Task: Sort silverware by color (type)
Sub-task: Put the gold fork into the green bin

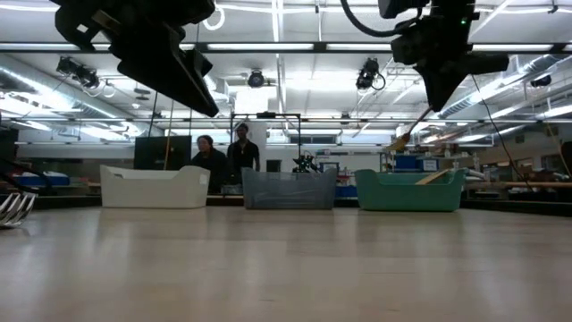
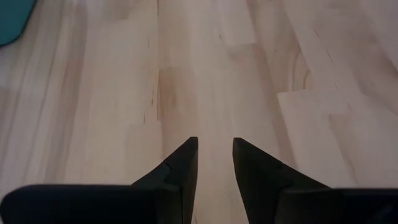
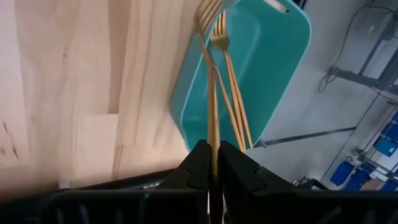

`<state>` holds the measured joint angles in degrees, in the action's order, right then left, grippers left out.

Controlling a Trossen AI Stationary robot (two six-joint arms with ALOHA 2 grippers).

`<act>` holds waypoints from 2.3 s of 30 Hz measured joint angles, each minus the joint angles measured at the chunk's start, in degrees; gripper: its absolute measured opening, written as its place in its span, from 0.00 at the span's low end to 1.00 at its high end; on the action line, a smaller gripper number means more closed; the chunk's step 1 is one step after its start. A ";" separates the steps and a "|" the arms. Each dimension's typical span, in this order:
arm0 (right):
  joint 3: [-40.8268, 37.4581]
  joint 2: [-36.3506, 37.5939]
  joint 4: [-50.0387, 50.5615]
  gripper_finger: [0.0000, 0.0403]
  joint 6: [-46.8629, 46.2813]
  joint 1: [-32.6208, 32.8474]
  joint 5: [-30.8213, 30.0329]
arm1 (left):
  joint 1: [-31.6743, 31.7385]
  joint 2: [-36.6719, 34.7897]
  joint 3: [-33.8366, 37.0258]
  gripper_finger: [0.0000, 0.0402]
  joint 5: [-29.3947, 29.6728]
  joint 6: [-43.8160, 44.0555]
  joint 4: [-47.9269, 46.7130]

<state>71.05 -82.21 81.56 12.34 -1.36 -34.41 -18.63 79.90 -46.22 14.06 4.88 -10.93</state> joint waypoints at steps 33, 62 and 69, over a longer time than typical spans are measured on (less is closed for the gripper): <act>0.00 -0.11 -11.66 0.08 30.87 -22.40 4.26 | 0.02 0.02 0.00 0.27 0.02 0.97 -0.11; -4.07 -0.17 -23.40 0.08 38.47 -34.19 19.54 | 0.02 0.09 -0.02 0.27 0.02 0.99 -0.47; -9.71 -0.20 -30.12 0.08 42.74 -35.51 20.42 | 0.02 0.09 -0.04 0.27 0.00 0.97 -1.05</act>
<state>61.34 -82.41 51.44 55.09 -36.87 -14.00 -18.61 79.99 -46.26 14.06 5.85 -11.99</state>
